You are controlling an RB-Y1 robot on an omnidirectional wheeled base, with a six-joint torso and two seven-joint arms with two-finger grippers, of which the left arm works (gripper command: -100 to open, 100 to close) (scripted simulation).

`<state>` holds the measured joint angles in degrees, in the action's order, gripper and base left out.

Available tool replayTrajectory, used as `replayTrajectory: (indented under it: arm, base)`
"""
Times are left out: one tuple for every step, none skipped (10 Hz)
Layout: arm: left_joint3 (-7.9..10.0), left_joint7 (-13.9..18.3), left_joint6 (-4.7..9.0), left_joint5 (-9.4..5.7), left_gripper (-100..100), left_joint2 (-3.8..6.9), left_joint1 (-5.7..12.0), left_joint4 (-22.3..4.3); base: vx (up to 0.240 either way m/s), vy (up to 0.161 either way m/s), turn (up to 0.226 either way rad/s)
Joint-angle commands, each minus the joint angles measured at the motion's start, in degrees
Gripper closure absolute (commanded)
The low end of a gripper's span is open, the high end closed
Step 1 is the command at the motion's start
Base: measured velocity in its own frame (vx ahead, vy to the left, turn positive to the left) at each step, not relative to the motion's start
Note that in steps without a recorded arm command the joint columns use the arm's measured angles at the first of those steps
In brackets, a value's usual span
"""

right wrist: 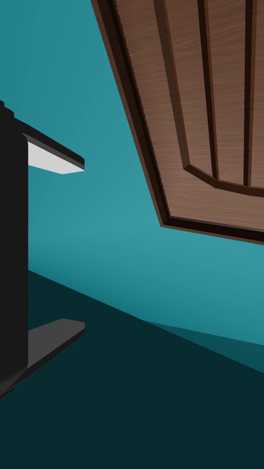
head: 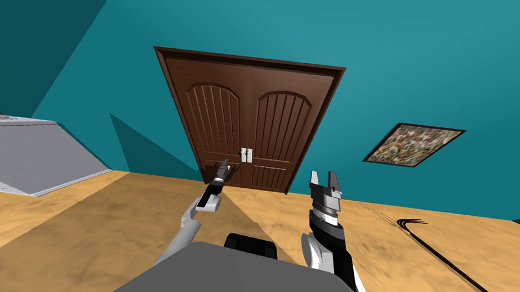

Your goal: Pull the door open

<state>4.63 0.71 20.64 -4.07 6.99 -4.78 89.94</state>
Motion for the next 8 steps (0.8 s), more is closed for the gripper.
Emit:
replayTrajectory:
  arm:
    - [0.34,0.4,0.03,-0.10,-100,0.46,1.26,-2.7]
    - [0.56,0.6,-0.02,-0.14,-100,0.69,2.19,-4.6]
    - [0.78,0.9,-0.06,-0.17,-100,0.93,3.12,-6.6]
    - [0.99,1.1,-0.11,-0.20,-100,1.15,4.01,-7.9]
    - [0.99,1.1,-0.11,-0.20,-100,1.15,4.01,-8.5]
    - [1.20,1.3,-0.15,-0.23,-100,1.36,4.89,-10.3]
    - [1.40,1.6,-0.20,-0.27,-100,1.57,5.77,-12.0]
    - [1.60,1.8,-0.24,-0.30,-100,1.77,6.63,-13.9]
  base:
    - [0.048,0.011,-0.027]
    - [0.074,0.016,-0.050]
    - [0.098,0.015,-0.049]
    - [0.099,0.026,-0.045]
    - [0.066,0.023,-0.016]
    - [0.061,0.011,-0.027]
    - [0.069,0.013,-0.039]
    - [0.087,0.019,-0.052]
